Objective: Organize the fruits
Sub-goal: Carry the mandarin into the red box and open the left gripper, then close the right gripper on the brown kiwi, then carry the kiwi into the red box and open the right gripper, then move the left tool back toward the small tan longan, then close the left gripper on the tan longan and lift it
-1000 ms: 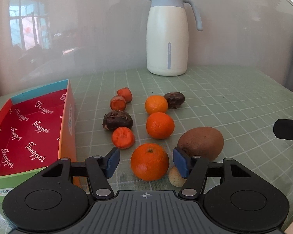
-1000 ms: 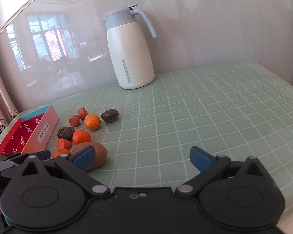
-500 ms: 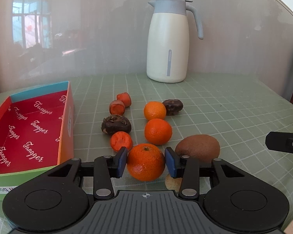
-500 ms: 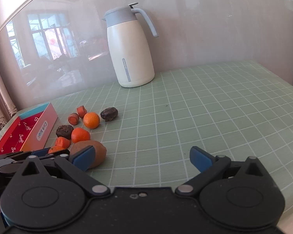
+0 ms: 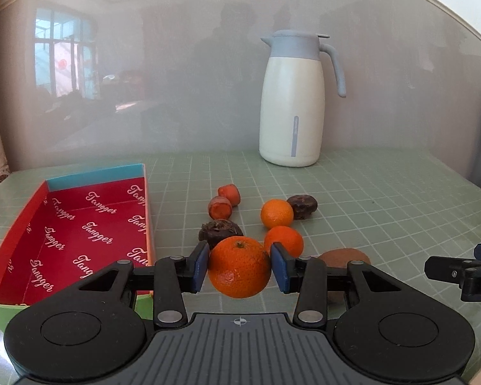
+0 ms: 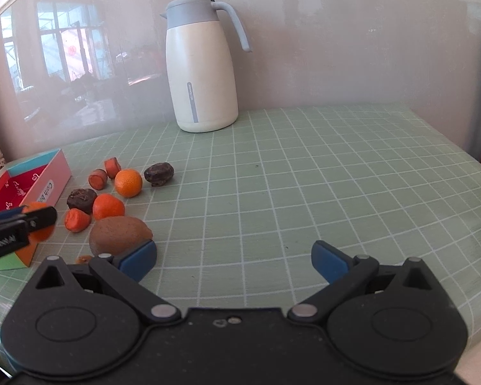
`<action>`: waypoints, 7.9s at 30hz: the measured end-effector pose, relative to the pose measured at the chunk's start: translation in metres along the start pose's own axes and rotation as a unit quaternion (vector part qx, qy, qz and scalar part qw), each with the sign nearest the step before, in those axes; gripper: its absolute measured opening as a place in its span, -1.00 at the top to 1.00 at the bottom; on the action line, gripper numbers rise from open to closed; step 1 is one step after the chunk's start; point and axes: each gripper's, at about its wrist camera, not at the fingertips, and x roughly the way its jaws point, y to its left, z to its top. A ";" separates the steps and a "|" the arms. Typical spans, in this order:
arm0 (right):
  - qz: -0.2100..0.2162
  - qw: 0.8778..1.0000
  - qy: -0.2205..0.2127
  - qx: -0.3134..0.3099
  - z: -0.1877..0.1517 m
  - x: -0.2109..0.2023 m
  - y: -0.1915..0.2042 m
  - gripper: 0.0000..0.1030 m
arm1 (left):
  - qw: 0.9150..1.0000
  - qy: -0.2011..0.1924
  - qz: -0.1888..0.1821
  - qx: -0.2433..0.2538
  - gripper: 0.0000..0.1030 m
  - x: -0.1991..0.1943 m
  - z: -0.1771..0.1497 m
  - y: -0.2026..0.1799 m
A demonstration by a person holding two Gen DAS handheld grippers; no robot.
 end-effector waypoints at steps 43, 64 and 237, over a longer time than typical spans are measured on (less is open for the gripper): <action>0.074 0.996 0.038 -0.026 0.010 0.058 0.077 -1.00 | 0.971 0.000 0.199 -0.129 -0.18 -0.016 -0.004 0.143; 0.068 0.995 0.057 -0.036 0.004 0.069 0.093 -0.58 | 0.958 -0.033 0.243 -0.149 -0.39 -0.067 -0.020 0.182; -0.156 0.984 -0.056 0.067 0.013 -0.013 -0.052 -1.00 | 0.998 0.043 -0.033 0.019 0.47 0.016 -0.038 -0.052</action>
